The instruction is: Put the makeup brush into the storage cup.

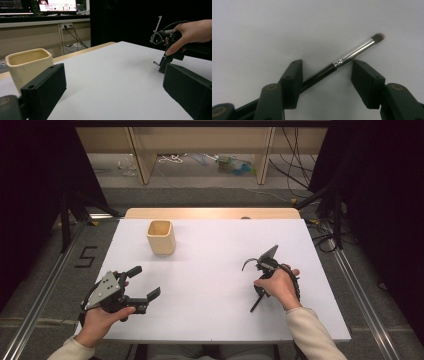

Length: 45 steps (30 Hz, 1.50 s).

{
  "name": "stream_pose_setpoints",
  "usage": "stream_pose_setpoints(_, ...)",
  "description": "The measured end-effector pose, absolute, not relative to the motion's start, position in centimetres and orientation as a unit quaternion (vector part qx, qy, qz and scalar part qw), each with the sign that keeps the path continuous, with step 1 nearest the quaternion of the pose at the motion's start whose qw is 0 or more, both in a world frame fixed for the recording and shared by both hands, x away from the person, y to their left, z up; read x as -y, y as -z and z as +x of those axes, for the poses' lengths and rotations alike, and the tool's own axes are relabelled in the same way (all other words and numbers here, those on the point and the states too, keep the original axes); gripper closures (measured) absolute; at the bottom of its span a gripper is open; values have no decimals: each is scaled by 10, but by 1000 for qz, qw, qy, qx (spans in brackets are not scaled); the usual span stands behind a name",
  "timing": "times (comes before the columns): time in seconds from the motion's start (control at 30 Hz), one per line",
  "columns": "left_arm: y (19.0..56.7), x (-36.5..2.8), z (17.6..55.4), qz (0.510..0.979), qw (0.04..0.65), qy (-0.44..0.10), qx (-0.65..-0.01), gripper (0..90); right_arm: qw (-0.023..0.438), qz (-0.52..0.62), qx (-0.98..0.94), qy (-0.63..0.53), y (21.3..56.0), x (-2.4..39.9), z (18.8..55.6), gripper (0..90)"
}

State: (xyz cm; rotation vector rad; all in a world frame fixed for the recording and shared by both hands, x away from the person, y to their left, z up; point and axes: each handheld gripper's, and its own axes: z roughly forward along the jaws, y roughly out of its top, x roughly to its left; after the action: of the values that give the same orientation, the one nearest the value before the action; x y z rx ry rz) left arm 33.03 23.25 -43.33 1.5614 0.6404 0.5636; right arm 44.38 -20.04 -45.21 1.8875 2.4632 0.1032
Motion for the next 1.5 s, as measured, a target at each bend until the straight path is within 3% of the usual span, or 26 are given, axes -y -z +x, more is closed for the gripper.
stream_pose_setpoints(0.57,433,-233,330,682,629,-246,-280,51,29,592,-804,-36,451,203,444,632)
stream_pose_setpoints(1.5,433,-233,331,684,627,-248,-278,59,25,591,-805,-41,450,210,446,837)
